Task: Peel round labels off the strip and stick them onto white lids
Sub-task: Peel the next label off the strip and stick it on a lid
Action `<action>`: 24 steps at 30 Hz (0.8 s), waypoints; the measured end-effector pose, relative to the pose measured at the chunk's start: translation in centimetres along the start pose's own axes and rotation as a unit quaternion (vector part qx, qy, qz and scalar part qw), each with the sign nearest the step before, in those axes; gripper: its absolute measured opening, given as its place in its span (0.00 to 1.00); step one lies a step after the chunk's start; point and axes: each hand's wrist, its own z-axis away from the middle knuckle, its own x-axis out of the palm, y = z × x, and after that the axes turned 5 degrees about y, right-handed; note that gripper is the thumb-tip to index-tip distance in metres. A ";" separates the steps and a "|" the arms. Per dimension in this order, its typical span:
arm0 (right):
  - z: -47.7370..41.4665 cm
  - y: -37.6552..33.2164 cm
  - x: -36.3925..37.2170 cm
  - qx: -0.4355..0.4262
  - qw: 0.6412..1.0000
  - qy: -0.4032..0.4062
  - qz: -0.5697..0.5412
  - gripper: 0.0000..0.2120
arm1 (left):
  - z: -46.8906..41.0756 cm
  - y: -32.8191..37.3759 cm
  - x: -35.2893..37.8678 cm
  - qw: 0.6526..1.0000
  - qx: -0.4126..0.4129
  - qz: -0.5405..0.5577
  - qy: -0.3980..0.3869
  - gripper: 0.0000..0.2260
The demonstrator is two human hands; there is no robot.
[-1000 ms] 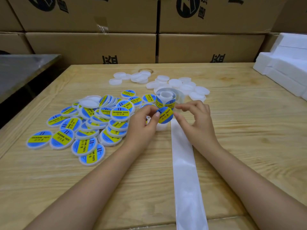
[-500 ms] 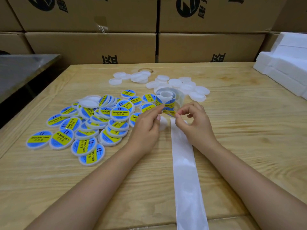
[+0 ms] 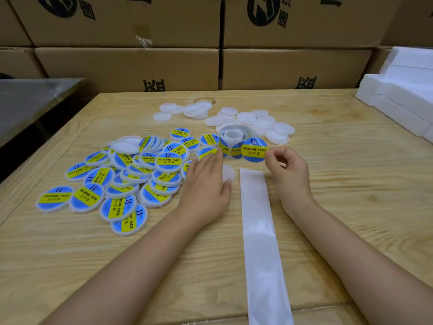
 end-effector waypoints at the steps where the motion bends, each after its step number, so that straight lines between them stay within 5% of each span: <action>1: -0.1 0.1 -0.1 0.009 1.000 0.007 -0.007 0.08 | 0.0 -0.2 0.3 0.999 -0.008 -0.044 -0.007 0.30; 7: 0.1 0.2 0.1 0.014 1.000 -0.009 -0.011 0.08 | 0.1 -0.4 0.7 0.992 -0.019 -0.122 -0.004 0.21; 15: 0.4 0.0 0.1 0.008 1.000 -0.019 -0.018 0.08 | 0.0 -0.3 0.3 0.996 0.008 -0.080 0.034 0.20; 19: 0.4 -0.2 0.0 -0.002 0.998 -0.035 -0.042 0.06 | -0.1 0.2 -0.3 0.994 -0.007 0.064 0.085 0.27; 24: 0.8 -0.4 0.3 -0.029 0.990 -0.133 -0.045 0.21 | -0.1 0.7 -1.2 0.973 -0.029 0.210 0.086 0.33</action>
